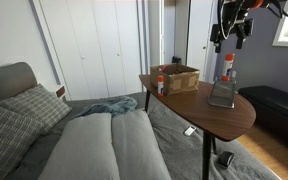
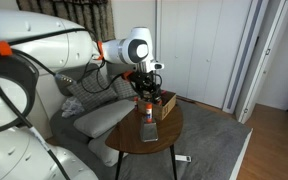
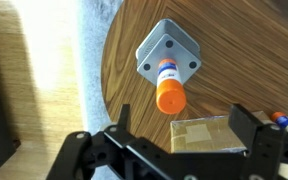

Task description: Remove the paper glue stick from the desktop pen and pencil basket facing up bottom, flip the desktop pen and pencil basket to make it stand upright and move the paper glue stick inside the desktop pen and pencil basket

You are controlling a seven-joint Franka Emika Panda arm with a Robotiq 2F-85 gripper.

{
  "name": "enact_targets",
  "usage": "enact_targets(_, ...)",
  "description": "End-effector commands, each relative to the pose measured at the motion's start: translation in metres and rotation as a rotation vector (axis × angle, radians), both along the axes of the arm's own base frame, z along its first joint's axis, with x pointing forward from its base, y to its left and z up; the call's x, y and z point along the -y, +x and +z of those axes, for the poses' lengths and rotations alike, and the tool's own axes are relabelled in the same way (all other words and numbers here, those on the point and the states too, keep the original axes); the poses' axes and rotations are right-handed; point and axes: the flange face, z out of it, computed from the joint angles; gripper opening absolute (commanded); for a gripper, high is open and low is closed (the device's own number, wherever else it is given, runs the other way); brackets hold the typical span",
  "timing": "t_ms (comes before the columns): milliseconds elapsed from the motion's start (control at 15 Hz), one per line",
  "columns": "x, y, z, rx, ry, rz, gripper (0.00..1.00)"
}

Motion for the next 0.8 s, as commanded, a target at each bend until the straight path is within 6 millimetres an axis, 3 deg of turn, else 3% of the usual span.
enact_targets(0, 0.004, 0.003, -0.011, -0.038, 0.104, 0.038, 1.00)
enact_targets(400, 0.009, 0.010, -0.033, -0.108, 0.061, 0.020, 0.98)
enact_targets(467, 0.009, 0.011, -0.035, -0.113, 0.061, 0.020, 0.89)
enact_targets(533, 0.009, 0.011, -0.036, -0.118, 0.061, 0.020, 0.73)
enact_targets(733, 0.011, 0.012, -0.038, -0.126, 0.061, 0.016, 0.53)
